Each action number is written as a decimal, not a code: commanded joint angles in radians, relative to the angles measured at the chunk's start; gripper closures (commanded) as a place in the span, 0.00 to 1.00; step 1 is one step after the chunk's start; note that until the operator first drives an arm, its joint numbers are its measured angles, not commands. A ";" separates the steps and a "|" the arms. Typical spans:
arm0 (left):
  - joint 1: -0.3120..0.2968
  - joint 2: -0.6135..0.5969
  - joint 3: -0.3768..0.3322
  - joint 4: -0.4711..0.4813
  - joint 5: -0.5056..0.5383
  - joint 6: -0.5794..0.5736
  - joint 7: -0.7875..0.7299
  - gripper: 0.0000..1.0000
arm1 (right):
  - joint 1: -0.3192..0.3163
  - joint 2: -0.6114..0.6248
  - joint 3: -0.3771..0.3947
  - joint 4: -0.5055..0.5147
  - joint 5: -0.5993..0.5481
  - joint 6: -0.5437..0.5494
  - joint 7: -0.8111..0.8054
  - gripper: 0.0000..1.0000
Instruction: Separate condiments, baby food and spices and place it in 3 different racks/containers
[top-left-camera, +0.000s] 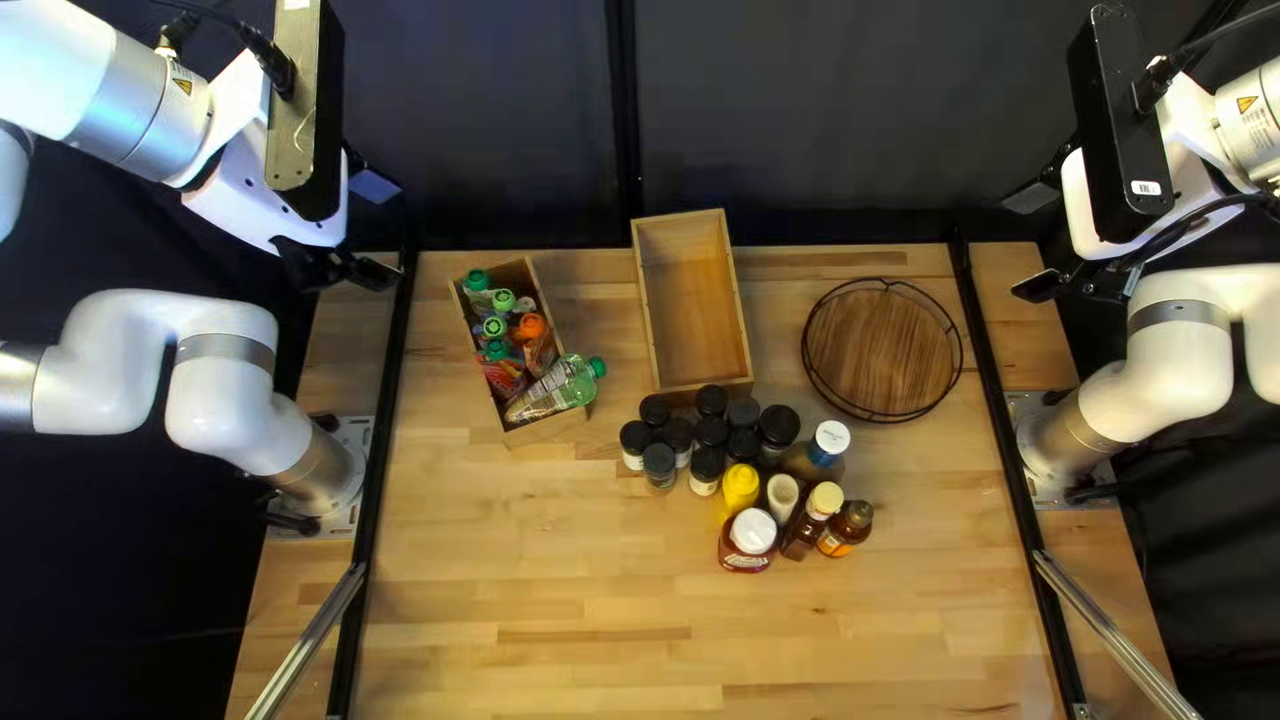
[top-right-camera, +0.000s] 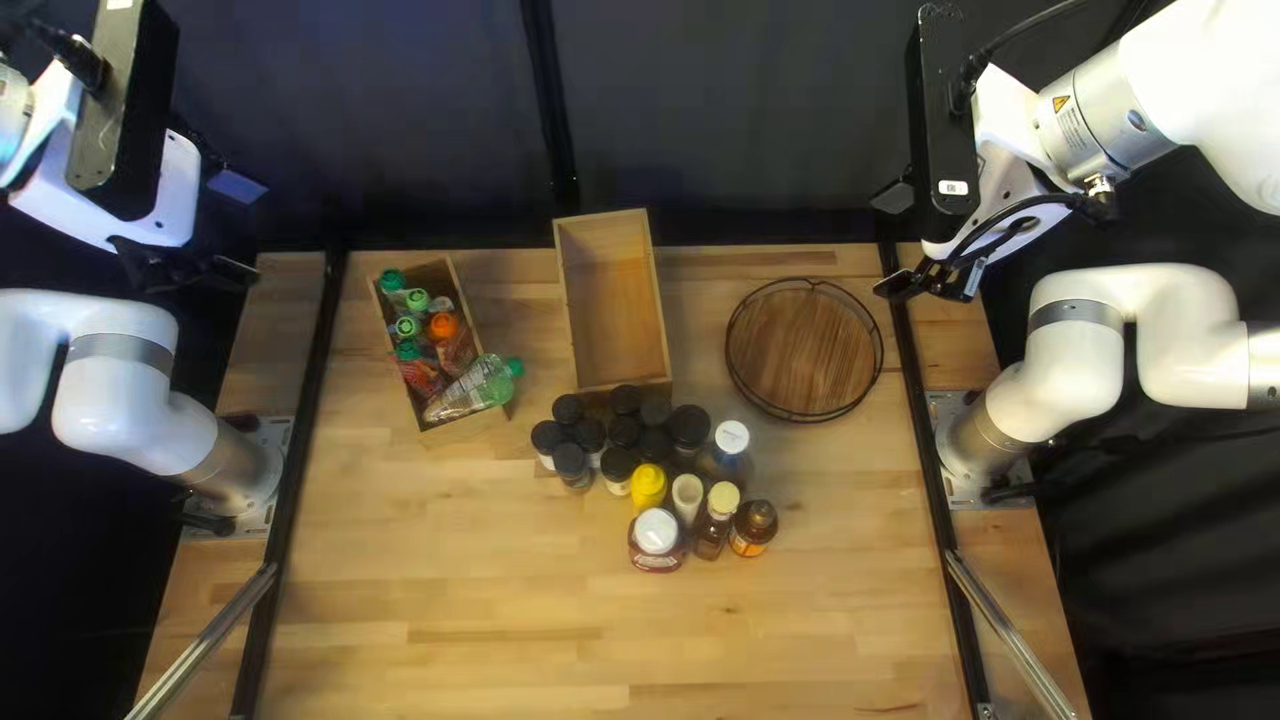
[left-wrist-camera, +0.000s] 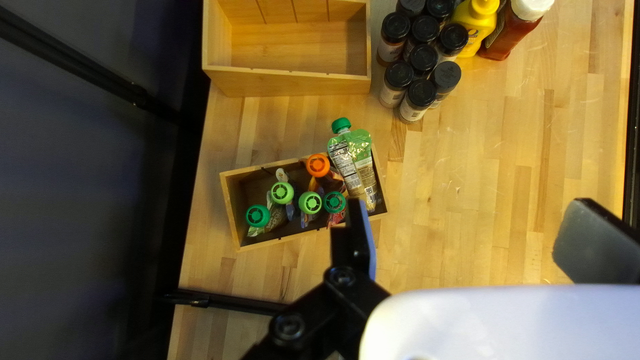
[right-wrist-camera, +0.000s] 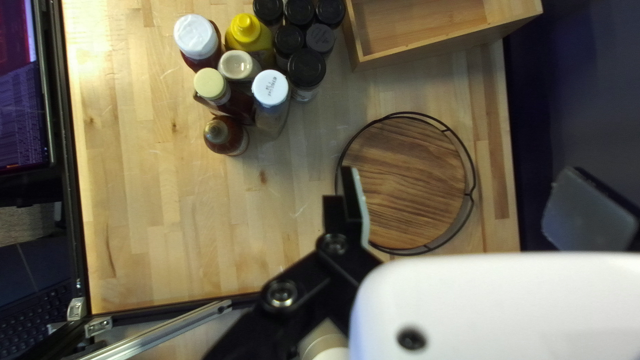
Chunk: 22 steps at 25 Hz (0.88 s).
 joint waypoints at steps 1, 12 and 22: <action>0.000 0.000 0.000 0.000 0.000 0.000 0.000 0.00 | 0.011 -0.113 0.051 0.044 0.042 -0.059 0.030 0.00; 0.000 0.000 0.000 0.000 0.000 0.000 0.000 0.00 | 0.047 -0.342 0.228 0.099 0.107 -0.121 0.125 0.00; 0.000 0.000 0.000 0.000 0.000 0.000 0.000 0.00 | 0.064 -0.394 0.275 0.015 0.093 -0.100 0.108 0.00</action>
